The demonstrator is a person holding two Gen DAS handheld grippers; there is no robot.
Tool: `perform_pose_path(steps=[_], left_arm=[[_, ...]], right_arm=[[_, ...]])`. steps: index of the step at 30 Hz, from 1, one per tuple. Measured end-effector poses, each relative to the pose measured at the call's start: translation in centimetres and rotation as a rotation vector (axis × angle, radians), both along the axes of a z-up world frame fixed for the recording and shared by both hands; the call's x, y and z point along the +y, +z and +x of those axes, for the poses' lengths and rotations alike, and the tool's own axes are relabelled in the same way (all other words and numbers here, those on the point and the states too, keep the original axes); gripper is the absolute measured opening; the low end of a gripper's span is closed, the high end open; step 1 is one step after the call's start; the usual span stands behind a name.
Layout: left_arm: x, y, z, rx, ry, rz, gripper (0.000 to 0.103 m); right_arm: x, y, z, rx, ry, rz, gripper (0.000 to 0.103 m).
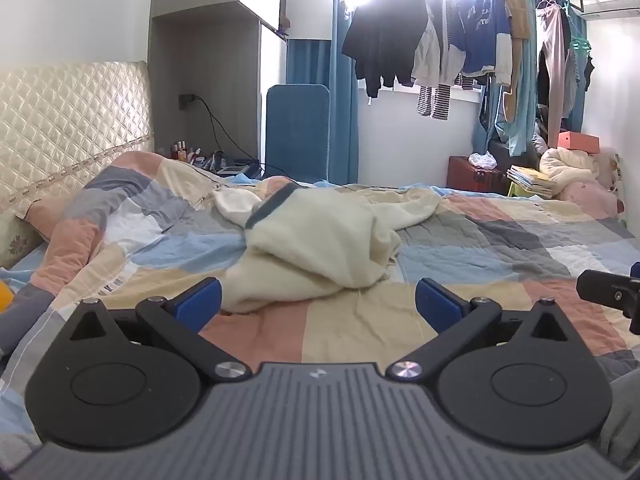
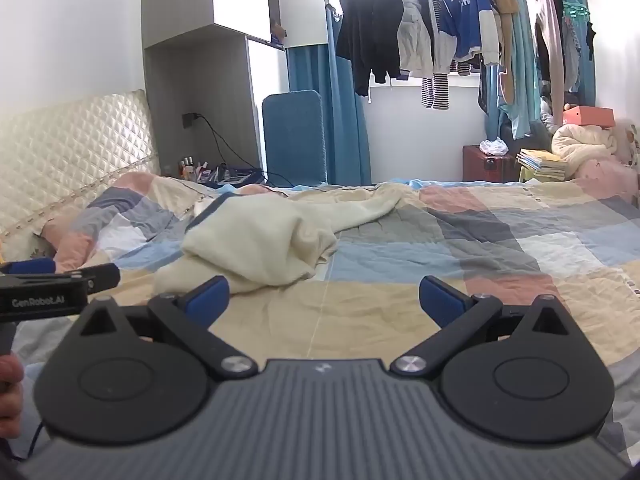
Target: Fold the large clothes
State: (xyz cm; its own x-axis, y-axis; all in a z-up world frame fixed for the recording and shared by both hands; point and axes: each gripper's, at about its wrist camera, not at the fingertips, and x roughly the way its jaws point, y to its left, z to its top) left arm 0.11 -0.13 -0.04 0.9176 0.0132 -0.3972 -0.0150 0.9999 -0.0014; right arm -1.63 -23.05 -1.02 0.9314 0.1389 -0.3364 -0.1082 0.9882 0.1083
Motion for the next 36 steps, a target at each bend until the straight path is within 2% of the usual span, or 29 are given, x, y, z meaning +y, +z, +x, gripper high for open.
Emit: perform_pose_path(steps=[15,36], left_arm=[[-0.4,0.2,-0.3,0.002,0.024,0.002,0.103],[-0.2,0.6,-1.3,-0.016,0.029,-0.003,0.103]], right_arm=[[-1.3,0.0,0.4,0.041,0.019,0.016,0.103],[-0.3,-0.8,0.4,0.076,0.014,0.004,0.103]])
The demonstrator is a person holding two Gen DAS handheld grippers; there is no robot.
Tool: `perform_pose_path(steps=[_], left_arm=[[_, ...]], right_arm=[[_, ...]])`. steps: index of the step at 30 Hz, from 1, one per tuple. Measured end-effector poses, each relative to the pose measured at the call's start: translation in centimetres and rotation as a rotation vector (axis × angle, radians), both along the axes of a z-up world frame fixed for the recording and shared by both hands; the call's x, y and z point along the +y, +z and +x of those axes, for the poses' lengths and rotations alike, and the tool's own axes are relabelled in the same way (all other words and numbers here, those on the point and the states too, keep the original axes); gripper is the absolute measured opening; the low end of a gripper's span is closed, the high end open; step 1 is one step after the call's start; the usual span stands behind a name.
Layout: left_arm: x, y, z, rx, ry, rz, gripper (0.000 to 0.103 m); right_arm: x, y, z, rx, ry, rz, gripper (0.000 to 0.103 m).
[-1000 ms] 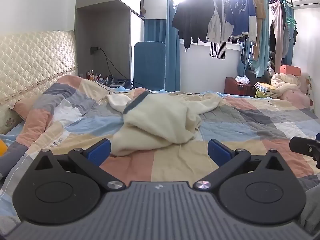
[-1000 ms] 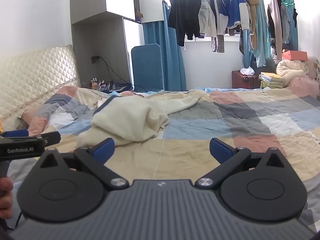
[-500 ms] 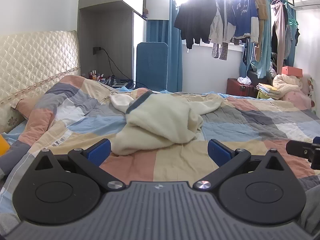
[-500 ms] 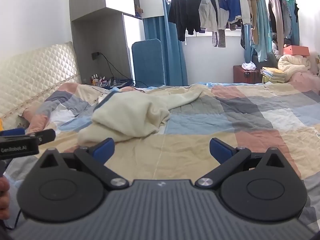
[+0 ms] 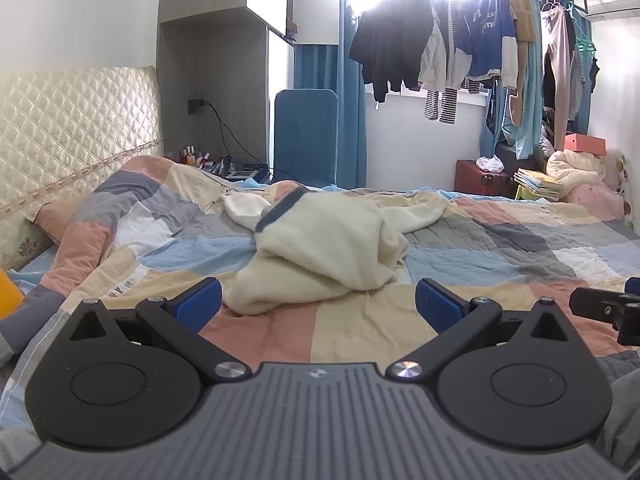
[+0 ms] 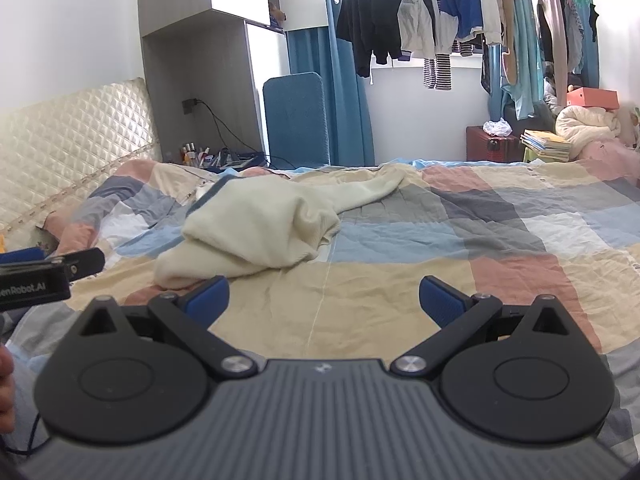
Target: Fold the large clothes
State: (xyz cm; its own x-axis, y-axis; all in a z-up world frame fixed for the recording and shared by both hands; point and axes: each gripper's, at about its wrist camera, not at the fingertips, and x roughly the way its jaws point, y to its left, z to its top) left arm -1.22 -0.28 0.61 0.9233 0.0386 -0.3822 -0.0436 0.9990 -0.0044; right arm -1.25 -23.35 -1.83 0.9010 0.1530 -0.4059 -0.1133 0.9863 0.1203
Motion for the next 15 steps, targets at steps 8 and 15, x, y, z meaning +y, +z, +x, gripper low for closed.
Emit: perform_pose_path(steps=[8,15], left_arm=[[0.07,-0.13,-0.10,0.002,0.006,-0.005,0.103],[0.24,0.12,-0.34,-0.003,0.018,-0.010,0.103]], right_arm=[[0.12,0.08,-0.14,-0.002,-0.004,-0.012,0.103],[0.22,0.26,-0.41,-0.003,0.001,-0.007,0.103]])
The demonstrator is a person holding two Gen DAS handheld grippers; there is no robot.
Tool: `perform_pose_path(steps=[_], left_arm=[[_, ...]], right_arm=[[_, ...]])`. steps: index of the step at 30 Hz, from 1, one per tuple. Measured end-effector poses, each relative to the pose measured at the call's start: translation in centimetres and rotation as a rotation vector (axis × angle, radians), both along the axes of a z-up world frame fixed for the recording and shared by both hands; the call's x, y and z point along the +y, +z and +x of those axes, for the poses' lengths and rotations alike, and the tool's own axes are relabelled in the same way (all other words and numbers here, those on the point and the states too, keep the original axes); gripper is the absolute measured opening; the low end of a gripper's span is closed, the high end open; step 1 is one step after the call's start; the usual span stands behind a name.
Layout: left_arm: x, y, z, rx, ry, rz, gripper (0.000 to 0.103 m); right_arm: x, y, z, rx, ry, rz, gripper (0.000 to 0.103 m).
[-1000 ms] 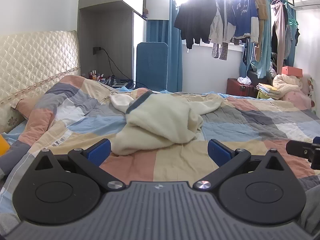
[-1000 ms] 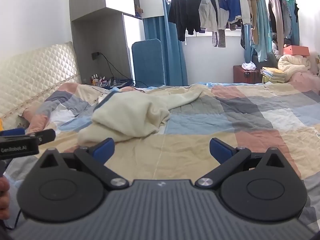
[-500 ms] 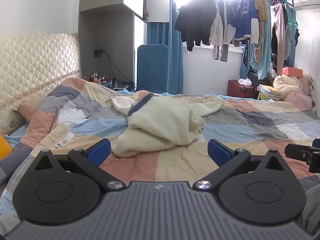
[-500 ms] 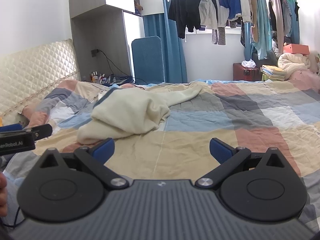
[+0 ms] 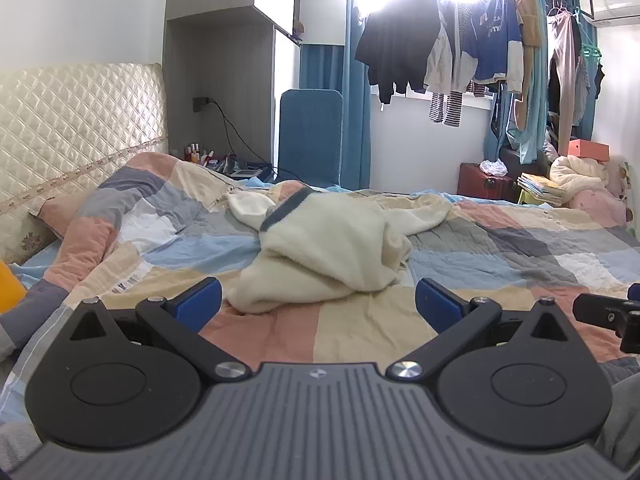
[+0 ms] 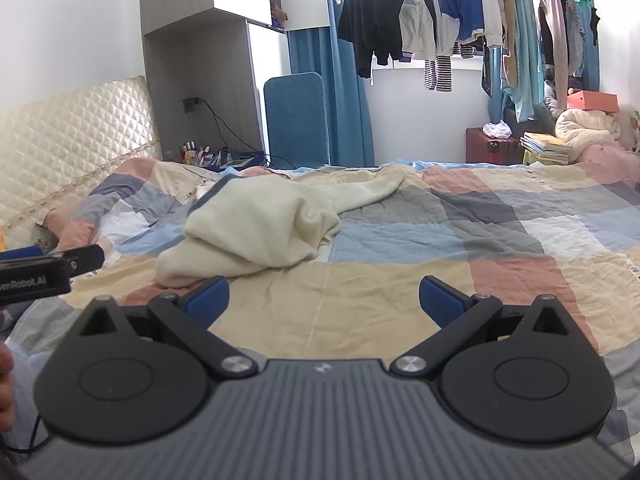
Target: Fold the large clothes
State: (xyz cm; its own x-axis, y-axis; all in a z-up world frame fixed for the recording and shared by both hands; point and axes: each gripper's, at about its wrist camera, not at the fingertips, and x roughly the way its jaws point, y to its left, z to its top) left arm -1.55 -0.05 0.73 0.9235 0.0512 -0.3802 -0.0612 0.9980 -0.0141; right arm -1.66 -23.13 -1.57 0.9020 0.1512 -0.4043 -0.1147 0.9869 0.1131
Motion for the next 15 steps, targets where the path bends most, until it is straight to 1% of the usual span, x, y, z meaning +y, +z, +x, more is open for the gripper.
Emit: perform_pose_path(steps=[11,15], left_arm=[[0.2,0.6,-1.0,-0.018,0.006,-0.005,0.103],[0.5,0.7,-1.4,-0.027,0.004,-0.020,0.103]], right_arm=[[-0.1,0.6,-0.6,-0.015,-0.004,-0.003,0.103],[-0.1,0.6,-0.8,-0.015,-0.006,-0.002,0.103]])
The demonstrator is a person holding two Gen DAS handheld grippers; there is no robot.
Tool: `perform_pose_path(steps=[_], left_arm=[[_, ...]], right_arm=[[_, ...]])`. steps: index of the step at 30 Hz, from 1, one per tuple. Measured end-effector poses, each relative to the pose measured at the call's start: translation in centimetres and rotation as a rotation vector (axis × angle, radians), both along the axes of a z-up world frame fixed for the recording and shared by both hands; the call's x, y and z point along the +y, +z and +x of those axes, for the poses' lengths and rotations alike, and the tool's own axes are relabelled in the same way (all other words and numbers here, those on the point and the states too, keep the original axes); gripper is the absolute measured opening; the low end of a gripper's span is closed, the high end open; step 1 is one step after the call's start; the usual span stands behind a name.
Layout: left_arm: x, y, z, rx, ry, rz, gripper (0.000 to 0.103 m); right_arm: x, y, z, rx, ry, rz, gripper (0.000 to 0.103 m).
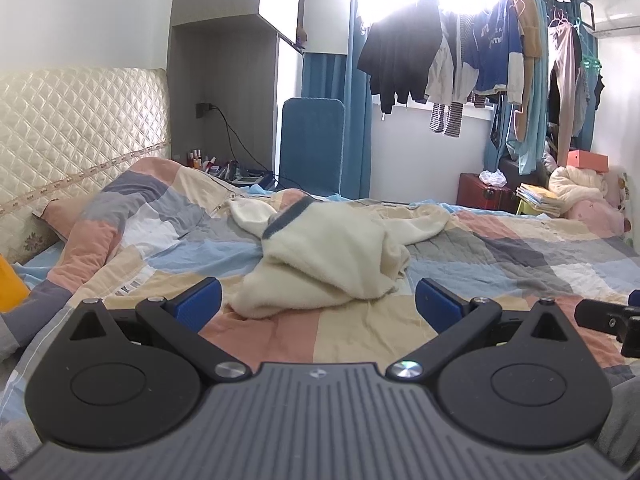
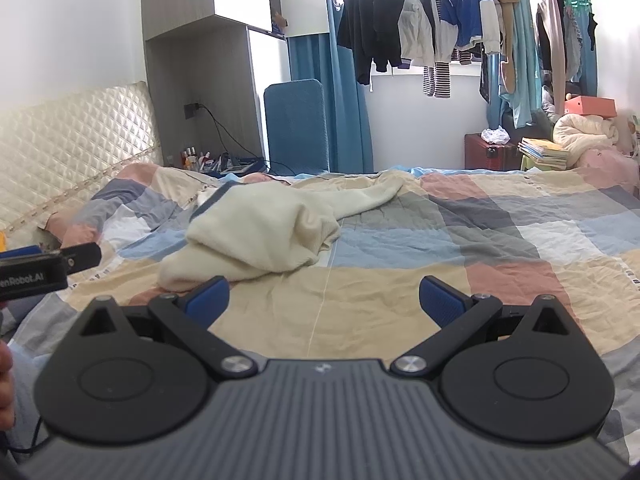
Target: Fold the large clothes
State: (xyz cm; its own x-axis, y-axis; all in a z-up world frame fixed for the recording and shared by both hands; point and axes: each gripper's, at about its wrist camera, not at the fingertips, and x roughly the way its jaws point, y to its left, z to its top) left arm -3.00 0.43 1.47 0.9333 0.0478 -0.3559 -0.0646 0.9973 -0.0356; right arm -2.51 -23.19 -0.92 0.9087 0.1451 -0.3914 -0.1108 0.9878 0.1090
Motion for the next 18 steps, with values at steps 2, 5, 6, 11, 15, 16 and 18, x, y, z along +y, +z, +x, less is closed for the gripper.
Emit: perform_pose_path(steps=[2,5,6,11,15,16,18], left_arm=[[0.1,0.1,-0.2,-0.004,-0.004,-0.001,0.103],[0.5,0.2,-0.6,-0.005,-0.012,-0.018,0.103],[0.5,0.3,-0.6,-0.006,-0.014,-0.023,0.103],[0.6,0.8,-1.1,-0.014,-0.028,-0.034,0.103],[0.7,1.0,-1.6,-0.019,-0.036,-0.041,0.103],[0.8,1.0,-1.6,-0.021,-0.037,-0.038,0.103],[1.0,1.0,-1.7,-0.019,-0.034,-0.034,0.103]], right_arm=[[0.1,0.0,-0.2,0.000,0.001,0.002,0.103],[0.2,0.2,-0.4,-0.001,0.005,0.005,0.103],[0.2,0.2,-0.4,-0.002,0.005,0.004,0.103],[0.4,0.9,-1.3,-0.020,0.005,0.005,0.103],[0.3,1.2,-1.8,-0.030,-0.002,0.003,0.103],[0.3,1.2,-1.9,-0.034,0.002,0.010,0.103],[0.3,1.2,-1.9,-0.031,0.009,0.025,0.103]])
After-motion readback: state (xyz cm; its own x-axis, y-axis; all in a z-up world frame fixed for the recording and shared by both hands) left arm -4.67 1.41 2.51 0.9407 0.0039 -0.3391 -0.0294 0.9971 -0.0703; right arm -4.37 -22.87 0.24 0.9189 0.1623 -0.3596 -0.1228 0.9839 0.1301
